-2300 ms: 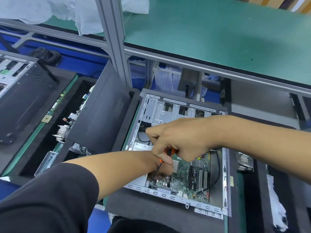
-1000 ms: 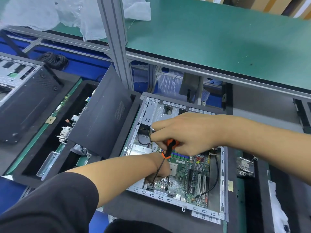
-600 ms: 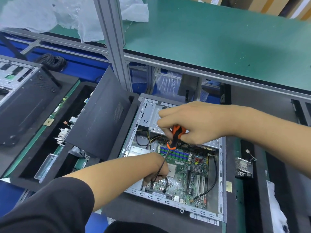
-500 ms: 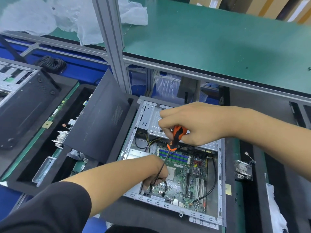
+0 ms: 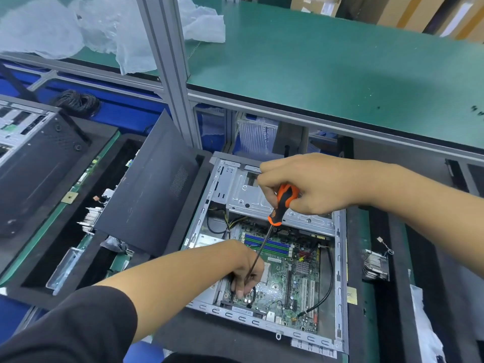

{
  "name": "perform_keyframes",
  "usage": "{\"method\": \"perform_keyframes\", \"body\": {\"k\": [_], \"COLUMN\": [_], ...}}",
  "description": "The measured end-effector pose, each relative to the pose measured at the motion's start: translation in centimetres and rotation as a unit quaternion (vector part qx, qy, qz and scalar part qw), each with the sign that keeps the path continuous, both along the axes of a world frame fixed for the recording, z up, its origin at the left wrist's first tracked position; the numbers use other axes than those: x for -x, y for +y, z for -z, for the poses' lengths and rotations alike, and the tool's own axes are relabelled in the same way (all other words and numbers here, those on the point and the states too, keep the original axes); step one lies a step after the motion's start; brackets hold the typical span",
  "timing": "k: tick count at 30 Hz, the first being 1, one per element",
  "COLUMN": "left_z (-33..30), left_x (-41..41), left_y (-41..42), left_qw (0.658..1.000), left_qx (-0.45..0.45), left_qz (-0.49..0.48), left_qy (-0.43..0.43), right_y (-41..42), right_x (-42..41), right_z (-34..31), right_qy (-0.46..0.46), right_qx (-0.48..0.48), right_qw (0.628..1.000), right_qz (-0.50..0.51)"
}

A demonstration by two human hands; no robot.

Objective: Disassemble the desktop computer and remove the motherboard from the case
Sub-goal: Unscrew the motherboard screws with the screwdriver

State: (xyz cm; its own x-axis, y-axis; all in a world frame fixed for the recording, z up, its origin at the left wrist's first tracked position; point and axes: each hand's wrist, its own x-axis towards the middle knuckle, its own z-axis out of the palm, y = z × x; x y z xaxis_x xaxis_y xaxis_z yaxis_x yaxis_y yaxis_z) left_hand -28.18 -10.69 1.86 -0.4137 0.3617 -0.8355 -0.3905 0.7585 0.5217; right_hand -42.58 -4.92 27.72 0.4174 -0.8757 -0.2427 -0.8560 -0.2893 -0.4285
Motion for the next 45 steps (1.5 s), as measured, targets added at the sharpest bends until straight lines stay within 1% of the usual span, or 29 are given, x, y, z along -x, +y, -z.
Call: {"method": "perform_keyframes", "body": {"k": [2,3,5,6,8,11,13,15,18,22,25,28,30,33,36,41,45], "left_z": [0.2,0.2,0.2,0.2,0.0,-0.3,-0.5,-0.7,-1.7,-4.1,-6.9,-9.8,-11.2,-12.2,-11.1,-6.4,-3.2], "left_x": [-0.1,-0.1,-0.1,0.0,0.1,0.3,0.4,0.5,0.8,2.0,4.0,7.0,9.0,12.0,14.6,16.9,17.1], "left_y": [0.2,0.3,0.3,0.2,0.1,0.1,0.2,0.6,1.4,3.4,5.1,6.9,8.4,11.5,14.7,19.3,21.9], "left_qw": [1.0,0.999,0.998,0.996,0.989,0.971,0.963,0.96,0.955,0.945,0.93,0.918,0.91,0.897,0.908,0.932,0.932], "left_qx": [0.0,-0.002,-0.007,-0.012,-0.036,-0.066,-0.063,-0.044,-0.014,-0.025,-0.042,-0.058,-0.063,-0.059,-0.061,0.008,0.068], "left_qz": [-0.015,-0.031,-0.065,-0.078,-0.119,-0.195,-0.209,-0.204,-0.176,-0.186,-0.199,-0.184,-0.164,-0.133,-0.121,-0.016,-0.007], "left_qy": [0.005,0.007,0.026,0.044,0.08,0.124,0.156,0.188,0.237,0.268,0.306,0.347,0.375,0.417,0.397,0.361,0.357], "right_y": [-0.2,-0.2,-0.3,-0.4,-0.4,0.1,0.6,1.1,1.7,2.9,4.1,5.7,6.9,9.1,11.6,15.8,17.9], "right_x": [0.2,0.4,1.2,1.8,3.2,4.7,5.3,5.6,6.1,6.4,6.7,7.8,8.8,10.1,11.2,12.5,13.2], "right_z": [0.3,0.5,0.9,1.3,2.5,4.4,5.5,6.1,6.1,4.7,2.5,-0.3,-2.2,-3.4,-2.0,1.9,3.4], "right_qy": [-0.029,-0.059,-0.147,-0.193,-0.274,-0.363,-0.41,-0.429,-0.437,-0.447,-0.455,-0.466,-0.466,-0.449,-0.415,-0.391,-0.368], "right_qx": [-0.007,-0.019,-0.054,-0.065,-0.054,0.017,0.056,0.088,0.109,0.144,0.202,0.271,0.308,0.329,0.31,0.269,0.256], "right_qw": [1.0,0.998,0.984,0.971,0.942,0.887,0.84,0.809,0.785,0.768,0.752,0.709,0.691,0.694,0.717,0.749,0.766], "right_qz": [0.007,0.023,0.087,0.123,0.185,0.286,0.351,0.393,0.424,0.436,0.433,0.454,0.459,0.456,0.466,0.462,0.46]}}
